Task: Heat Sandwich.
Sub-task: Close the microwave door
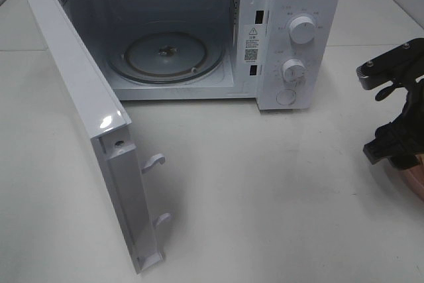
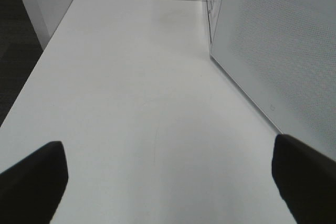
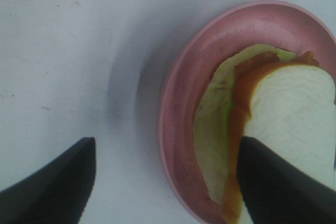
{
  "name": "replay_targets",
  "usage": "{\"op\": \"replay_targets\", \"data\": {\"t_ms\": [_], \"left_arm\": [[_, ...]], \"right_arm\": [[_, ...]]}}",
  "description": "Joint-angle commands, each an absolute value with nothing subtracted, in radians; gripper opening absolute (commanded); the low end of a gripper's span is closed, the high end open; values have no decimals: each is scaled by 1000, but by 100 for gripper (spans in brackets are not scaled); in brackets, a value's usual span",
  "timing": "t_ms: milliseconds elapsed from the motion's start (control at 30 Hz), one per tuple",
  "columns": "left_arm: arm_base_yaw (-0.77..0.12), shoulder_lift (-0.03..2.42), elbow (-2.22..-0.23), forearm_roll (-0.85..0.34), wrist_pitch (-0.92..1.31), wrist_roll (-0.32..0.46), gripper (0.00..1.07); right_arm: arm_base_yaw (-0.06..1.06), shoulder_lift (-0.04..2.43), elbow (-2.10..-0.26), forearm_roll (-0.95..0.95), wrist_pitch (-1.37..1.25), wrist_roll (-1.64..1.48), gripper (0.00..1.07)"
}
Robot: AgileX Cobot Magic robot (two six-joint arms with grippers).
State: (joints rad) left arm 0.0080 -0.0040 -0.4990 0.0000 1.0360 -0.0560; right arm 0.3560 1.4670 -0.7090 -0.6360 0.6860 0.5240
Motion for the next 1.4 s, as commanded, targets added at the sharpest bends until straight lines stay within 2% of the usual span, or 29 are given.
{"op": "replay_targets", "data": {"t_ms": [33,467,600,1033,1400], "left_arm": [[11,-30,-495,-8,1028,-57,101],[11,-30,-495,-8,1028,-57,101],[11,-30,-495,-8,1028,-57,101],[11,-30,-495,-8,1028,-57,101],[11,-30,-495,-8,1028,-57,101]], "right_arm": [[350,1420,-712,-598,719,480,80],[350,1147,-712,-357,859,296,80],[350,982,-712,-254,904,178,78],[350,607,-711,-227,1006,129,76],[350,396,-711,-227,1103,134,76]]}}
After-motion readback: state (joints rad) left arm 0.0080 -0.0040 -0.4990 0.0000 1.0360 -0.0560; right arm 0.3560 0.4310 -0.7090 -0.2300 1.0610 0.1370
